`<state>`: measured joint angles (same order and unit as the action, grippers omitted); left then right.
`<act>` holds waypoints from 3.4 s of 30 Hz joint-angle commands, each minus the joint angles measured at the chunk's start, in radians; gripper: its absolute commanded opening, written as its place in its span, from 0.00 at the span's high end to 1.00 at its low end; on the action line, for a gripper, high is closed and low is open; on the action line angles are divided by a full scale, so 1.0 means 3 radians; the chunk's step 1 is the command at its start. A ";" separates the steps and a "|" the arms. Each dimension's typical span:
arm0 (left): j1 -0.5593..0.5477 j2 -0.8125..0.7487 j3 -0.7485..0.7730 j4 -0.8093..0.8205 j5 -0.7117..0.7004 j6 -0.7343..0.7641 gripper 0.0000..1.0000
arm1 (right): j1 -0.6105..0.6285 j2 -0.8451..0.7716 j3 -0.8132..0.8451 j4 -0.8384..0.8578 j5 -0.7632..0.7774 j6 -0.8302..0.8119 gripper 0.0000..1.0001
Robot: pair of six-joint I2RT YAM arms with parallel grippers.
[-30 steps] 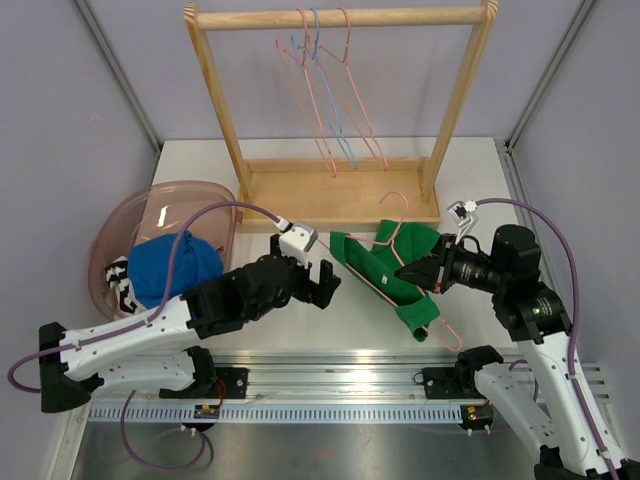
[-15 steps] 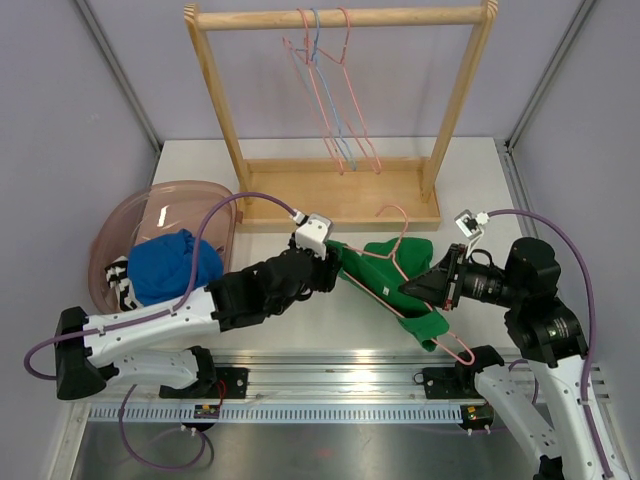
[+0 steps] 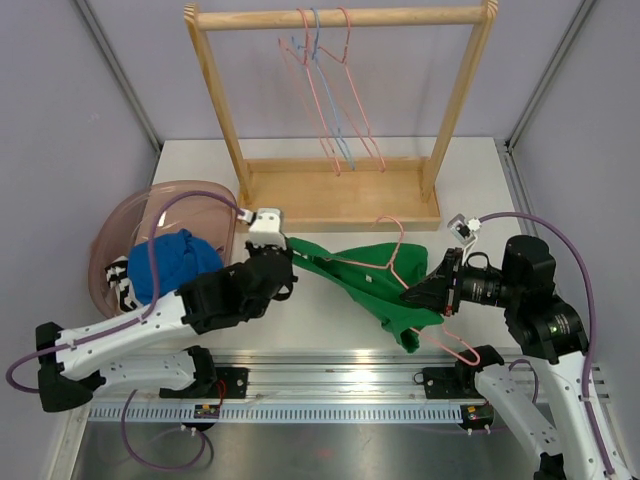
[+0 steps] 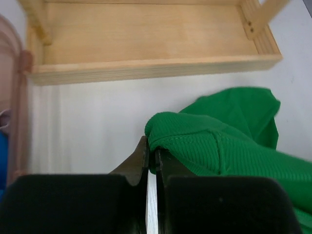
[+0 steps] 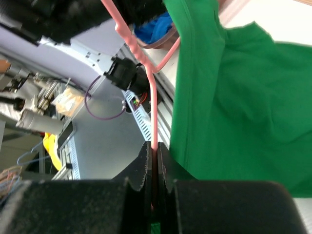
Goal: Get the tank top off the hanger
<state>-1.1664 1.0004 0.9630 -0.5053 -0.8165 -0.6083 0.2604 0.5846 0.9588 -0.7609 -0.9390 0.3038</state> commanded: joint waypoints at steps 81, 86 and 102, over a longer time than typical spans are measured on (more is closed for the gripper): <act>0.0012 -0.1612 -0.0321 -0.1230 0.1183 0.0069 0.01 | 0.0237 0.3261 0.3680 0.0747 0.2950 -0.0343 1.00; 0.0012 -0.1632 -0.0346 -0.1225 0.1178 0.0049 0.01 | 0.0232 0.3675 0.4294 0.0533 0.3043 -0.0404 1.00; 0.0007 -0.1499 -0.0301 -0.1215 0.1152 0.0054 0.01 | 0.0211 0.3544 0.4239 0.0440 0.3033 -0.0389 0.45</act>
<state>-1.1587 0.5282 0.8597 -0.9176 -0.4393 -0.5995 0.3260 1.7351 2.2402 -0.6483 -0.0425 0.1967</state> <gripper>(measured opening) 0.988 0.541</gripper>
